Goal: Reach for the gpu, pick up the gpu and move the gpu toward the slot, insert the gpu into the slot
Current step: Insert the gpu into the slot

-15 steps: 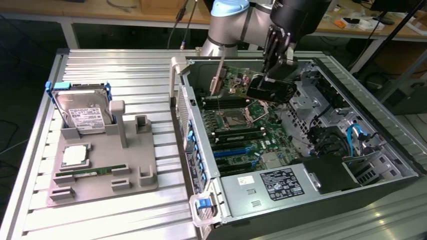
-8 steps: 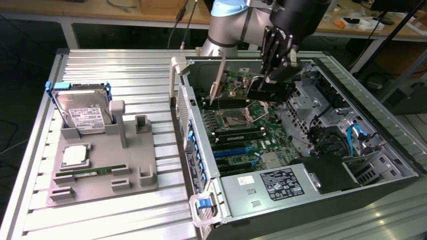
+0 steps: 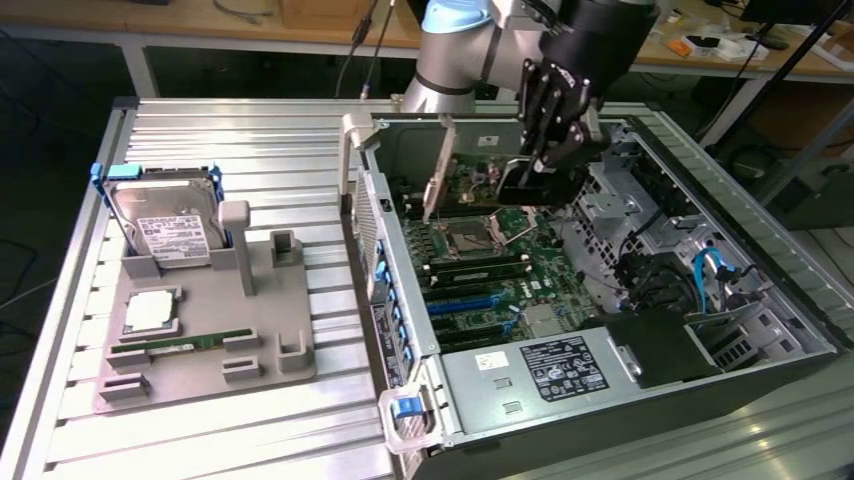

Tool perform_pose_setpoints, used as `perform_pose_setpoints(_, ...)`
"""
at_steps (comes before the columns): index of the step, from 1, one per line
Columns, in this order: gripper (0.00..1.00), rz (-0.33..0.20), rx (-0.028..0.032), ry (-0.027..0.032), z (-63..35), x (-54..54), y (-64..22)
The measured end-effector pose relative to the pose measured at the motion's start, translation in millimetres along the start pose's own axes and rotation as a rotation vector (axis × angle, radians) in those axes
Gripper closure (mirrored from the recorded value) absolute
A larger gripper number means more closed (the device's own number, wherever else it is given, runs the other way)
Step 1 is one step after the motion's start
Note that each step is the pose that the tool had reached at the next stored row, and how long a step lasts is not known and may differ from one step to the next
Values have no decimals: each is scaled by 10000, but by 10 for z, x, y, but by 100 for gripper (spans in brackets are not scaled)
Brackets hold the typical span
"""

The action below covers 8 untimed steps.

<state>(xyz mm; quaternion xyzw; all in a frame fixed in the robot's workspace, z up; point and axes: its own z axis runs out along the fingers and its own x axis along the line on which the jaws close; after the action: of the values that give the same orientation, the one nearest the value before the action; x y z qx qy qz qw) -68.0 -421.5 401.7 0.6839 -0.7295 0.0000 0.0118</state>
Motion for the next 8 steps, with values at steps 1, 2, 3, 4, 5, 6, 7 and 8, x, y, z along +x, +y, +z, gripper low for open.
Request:
perform_pose_setpoints(1,73,-16,29,3,7,-1,-11)
perform_pose_setpoints(2,73,-26,59,9,12,-2,-22)
perform_pose_setpoints(3,73,-37,96,14,18,-3,-33)
perform_pose_setpoints(4,73,-47,132,18,24,-3,-43)
perform_pose_setpoints(5,73,-53,174,24,30,-4,-49)
perform_pose_setpoints(6,73,-56,215,30,33,-4,-50)
perform_pose_setpoints(7,73,-58,280,40,36,-4,-50)
perform_pose_setpoints(8,73,-57,356,45,40,-4,-50)
